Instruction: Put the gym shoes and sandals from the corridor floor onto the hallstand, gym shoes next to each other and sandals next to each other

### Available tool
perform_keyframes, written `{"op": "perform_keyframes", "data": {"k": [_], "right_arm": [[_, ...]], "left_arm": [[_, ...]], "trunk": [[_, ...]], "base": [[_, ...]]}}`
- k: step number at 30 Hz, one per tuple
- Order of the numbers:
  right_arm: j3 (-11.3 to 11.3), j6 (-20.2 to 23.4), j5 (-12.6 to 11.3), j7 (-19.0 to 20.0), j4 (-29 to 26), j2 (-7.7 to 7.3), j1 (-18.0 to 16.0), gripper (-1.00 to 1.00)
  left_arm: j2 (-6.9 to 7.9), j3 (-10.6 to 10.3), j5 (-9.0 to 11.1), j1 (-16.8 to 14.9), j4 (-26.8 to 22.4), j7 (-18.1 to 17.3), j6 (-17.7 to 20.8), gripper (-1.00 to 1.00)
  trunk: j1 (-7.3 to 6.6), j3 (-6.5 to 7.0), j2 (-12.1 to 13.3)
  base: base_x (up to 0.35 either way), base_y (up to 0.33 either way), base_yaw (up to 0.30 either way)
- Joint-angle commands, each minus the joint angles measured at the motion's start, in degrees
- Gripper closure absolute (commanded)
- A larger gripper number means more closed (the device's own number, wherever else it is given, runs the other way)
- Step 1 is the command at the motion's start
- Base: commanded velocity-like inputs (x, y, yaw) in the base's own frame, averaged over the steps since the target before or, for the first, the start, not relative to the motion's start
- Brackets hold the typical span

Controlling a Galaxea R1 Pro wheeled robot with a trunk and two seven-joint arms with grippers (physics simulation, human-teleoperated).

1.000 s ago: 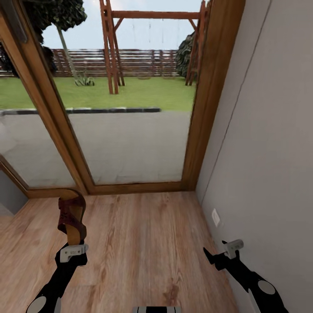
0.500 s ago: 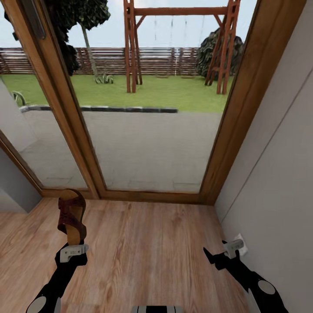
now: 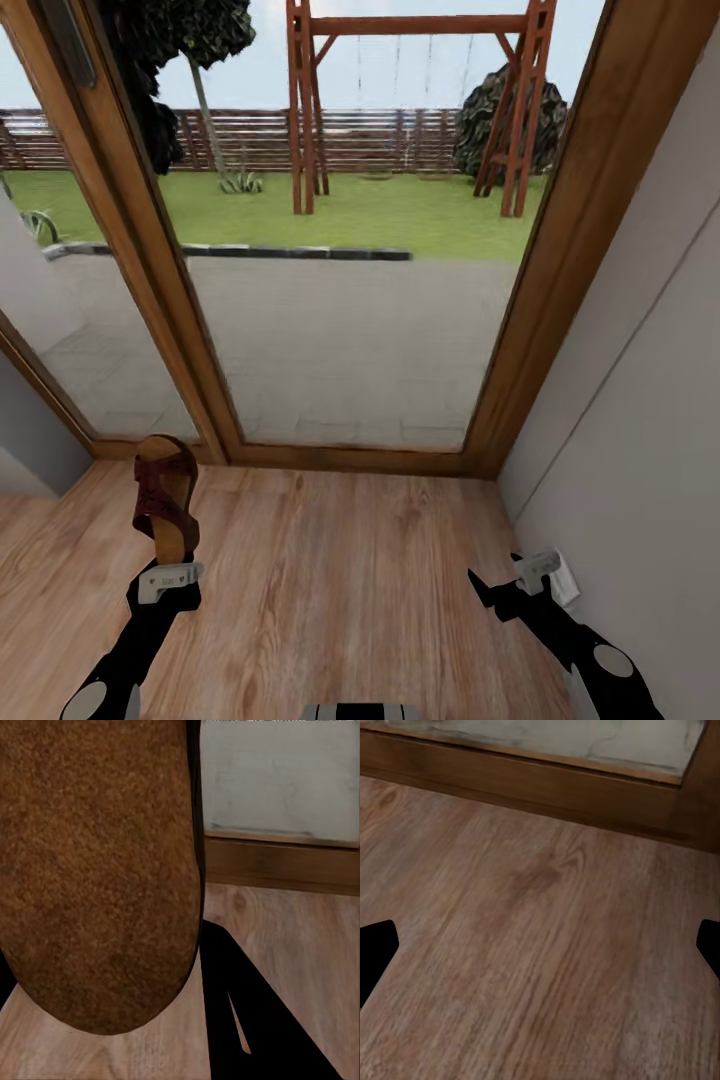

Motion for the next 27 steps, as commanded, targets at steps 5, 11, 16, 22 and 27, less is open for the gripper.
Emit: {"op": "perform_keyframes", "data": {"k": [5, 11, 16, 22, 27], "right_arm": [[-0.14, 0.2, 0.56, 0.37, -0.09, 0.01, -0.02, -1.0], [-0.14, 0.17, 0.56, 0.35, -0.09, 0.03, -0.02, -1.0], [-0.14, 0.17, 0.56, 0.33, -0.09, 0.03, -0.02, -1.0], [-0.14, 0.16, 0.56, 0.36, -0.1, 0.02, -0.02, -1.0], [-0.14, 0.14, 0.56, 0.35, -0.14, 0.03, -0.02, -1.0]], "left_arm": [[-0.08, 0.26, -0.77, -0.07, 0.0, -0.38, -0.36, 1.0], [-0.08, 0.26, -0.77, -0.07, 0.0, -0.38, -0.36, 1.0], [-0.07, 0.33, -0.7, -0.08, 0.0, -0.38, -0.36, 1.0], [-0.08, 0.28, -0.69, -0.06, -0.03, -0.38, -0.4, 1.0], [-0.07, 0.26, -0.7, -0.06, -0.03, -0.38, -0.42, 1.0]], "trunk": [[0.02, -0.05, -0.02], [0.02, -0.05, -0.02], [0.02, -0.05, -0.02], [0.02, -0.05, -0.02], [0.02, -0.05, -0.02]], "base": [[0.328, 0.0, 0.0], [0.338, 0.0, 0.002], [0.339, 0.003, 0.196], [0.339, 0.072, 0.269], [0.278, 0.068, 0.277]]}}
